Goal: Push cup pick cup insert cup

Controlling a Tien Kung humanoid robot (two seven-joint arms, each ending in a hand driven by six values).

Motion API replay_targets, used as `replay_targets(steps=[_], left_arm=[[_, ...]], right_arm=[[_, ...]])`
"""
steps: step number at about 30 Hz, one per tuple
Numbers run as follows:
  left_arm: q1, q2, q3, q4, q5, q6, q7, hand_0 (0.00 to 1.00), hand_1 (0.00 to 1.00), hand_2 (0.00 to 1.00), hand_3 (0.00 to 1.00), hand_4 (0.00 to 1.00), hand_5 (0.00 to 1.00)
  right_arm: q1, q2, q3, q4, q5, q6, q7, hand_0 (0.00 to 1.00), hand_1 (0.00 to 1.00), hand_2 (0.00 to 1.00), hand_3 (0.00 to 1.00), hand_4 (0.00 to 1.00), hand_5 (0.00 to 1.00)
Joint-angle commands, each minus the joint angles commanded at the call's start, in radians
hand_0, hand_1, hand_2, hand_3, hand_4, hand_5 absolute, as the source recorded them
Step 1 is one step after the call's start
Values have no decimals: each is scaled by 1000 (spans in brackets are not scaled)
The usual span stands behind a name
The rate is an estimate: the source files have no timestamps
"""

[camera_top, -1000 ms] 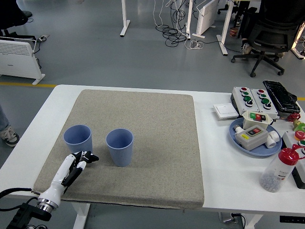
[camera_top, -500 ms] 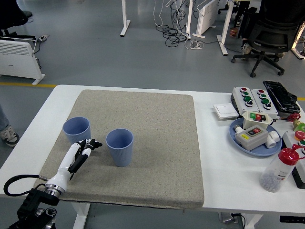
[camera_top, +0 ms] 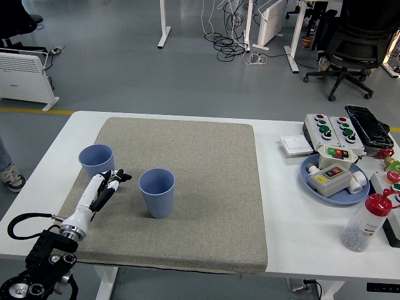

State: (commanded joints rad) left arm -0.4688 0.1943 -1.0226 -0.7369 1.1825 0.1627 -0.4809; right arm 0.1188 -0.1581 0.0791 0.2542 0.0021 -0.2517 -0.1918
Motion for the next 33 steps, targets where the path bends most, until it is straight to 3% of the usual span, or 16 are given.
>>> replay_targets(steps=[7, 11, 16, 27, 33], left_arm=[[-16, -4, -1, 44, 1, -3, -3, 739, 716, 665, 567, 566, 998], [-13, -1, -5, 34, 5, -5, 0, 740, 714, 664, 566, 565, 998], [12, 16, -2, -19, 14, -7, 10, 727, 709, 661, 563, 565, 998], [84, 58, -46, -208, 94, 10, 62, 679, 681, 637, 563, 563, 998], [90, 83, -58, -292, 111, 10, 87, 695, 692, 652, 592, 588, 998]], right_arm=[[-3, 1, 5, 0, -9, -1, -3, 686, 612, 648, 568, 86, 483], [-4, 2, 8, 1, -12, 0, -4, 686, 612, 648, 569, 86, 482], [-8, 2, 8, 1, -14, -1, -5, 687, 613, 649, 568, 86, 484], [-10, 2, 2, 1, -4, 1, -2, 687, 613, 650, 568, 85, 484], [-7, 1, -4, 2, 8, 1, 1, 687, 613, 649, 568, 85, 484]])
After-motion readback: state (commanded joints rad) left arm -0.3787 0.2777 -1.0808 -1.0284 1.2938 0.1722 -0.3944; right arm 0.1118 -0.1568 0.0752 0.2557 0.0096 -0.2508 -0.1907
